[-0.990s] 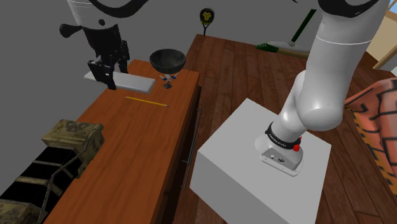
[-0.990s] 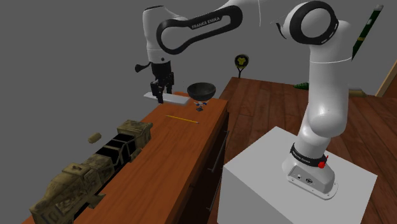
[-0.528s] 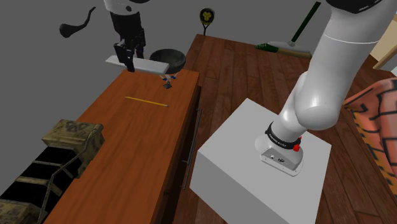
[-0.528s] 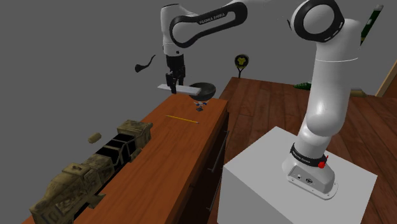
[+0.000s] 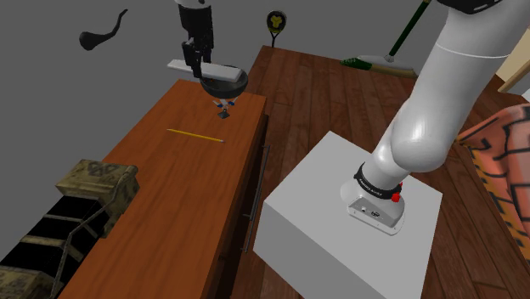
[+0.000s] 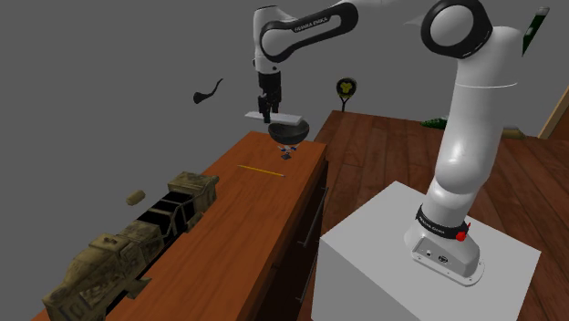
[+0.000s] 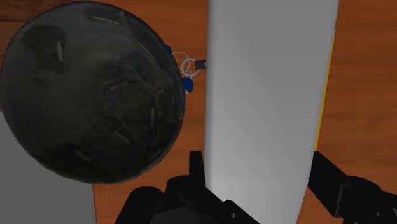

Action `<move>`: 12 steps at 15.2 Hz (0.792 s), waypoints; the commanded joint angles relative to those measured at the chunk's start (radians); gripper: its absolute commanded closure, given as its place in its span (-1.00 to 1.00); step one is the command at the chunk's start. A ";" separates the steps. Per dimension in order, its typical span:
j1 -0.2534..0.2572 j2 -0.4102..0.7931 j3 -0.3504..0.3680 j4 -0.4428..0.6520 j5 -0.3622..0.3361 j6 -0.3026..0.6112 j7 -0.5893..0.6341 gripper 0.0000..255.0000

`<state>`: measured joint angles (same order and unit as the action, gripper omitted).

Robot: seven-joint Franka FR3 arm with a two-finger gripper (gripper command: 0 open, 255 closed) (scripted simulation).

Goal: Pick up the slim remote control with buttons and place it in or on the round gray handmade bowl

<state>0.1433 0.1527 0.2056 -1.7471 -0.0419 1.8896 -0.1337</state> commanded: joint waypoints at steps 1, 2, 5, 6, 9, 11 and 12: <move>-0.026 0.006 -0.019 0.008 0.001 -0.001 -0.048 1.00; -0.039 0.009 -0.029 0.012 0.002 -0.001 -0.070 1.00; -0.077 0.023 -0.056 0.033 0.004 -0.006 -0.136 1.00; -0.089 0.030 -0.065 0.042 0.005 -0.009 -0.157 1.00; -0.125 0.054 -0.089 0.076 0.006 -0.017 -0.218 1.00; -0.125 0.057 -0.089 0.053 0.006 0.008 -0.218 1.00; -0.125 0.060 -0.089 0.043 0.005 0.021 -0.217 1.00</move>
<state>0.0192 0.2081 0.1168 -1.6986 -0.0363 1.9002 -0.3490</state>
